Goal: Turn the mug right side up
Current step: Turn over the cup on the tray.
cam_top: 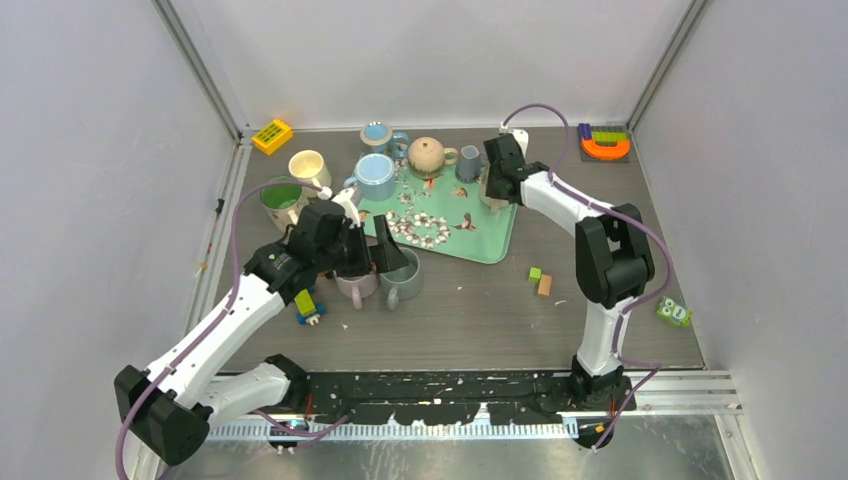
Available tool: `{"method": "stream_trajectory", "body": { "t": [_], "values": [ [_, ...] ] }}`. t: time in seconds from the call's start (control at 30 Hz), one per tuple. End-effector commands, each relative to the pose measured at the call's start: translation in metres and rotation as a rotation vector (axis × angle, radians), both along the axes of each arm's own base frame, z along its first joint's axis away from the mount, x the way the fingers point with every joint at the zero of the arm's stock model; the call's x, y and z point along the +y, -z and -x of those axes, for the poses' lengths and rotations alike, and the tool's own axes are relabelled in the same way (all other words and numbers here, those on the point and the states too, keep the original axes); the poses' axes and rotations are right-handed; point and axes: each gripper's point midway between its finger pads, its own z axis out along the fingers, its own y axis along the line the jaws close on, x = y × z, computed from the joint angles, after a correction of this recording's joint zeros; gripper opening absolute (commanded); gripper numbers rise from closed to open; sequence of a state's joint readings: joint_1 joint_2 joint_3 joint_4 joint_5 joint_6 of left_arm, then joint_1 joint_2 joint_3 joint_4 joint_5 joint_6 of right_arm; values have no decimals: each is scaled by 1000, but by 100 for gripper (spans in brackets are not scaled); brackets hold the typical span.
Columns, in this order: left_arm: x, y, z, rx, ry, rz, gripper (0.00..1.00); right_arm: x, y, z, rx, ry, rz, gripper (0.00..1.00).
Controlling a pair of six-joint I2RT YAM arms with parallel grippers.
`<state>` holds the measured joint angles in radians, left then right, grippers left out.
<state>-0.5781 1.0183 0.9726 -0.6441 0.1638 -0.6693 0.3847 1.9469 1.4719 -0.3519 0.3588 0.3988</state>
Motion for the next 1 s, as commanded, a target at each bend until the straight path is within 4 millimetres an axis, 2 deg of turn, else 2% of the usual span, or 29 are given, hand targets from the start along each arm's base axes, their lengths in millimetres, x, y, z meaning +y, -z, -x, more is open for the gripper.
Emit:
{"method": "stream_trajectory", "body": {
  "t": [0.0, 0.1, 0.4, 0.53, 0.73, 0.97],
  "values": [
    [-21, -22, -9, -3, -21, 191, 100, 17, -82, 1, -194, -33, -118, 1],
    [-29, -25, -14, 14, -34, 264, 100, 22, -93, 12, -210, -50, -152, 1],
    [-54, -39, -38, 92, -102, 518, 100, 44, -154, 46, -320, -104, -378, 1],
    [-67, -53, -56, 96, -118, 655, 100, 64, -183, 61, -368, -139, -517, 1],
    [-80, -61, -80, 137, -132, 794, 99, 100, -233, 85, -452, -210, -745, 1],
    [-76, -72, -105, 158, -165, 947, 97, 133, -275, 107, -519, -276, -937, 1]
  ]
}}
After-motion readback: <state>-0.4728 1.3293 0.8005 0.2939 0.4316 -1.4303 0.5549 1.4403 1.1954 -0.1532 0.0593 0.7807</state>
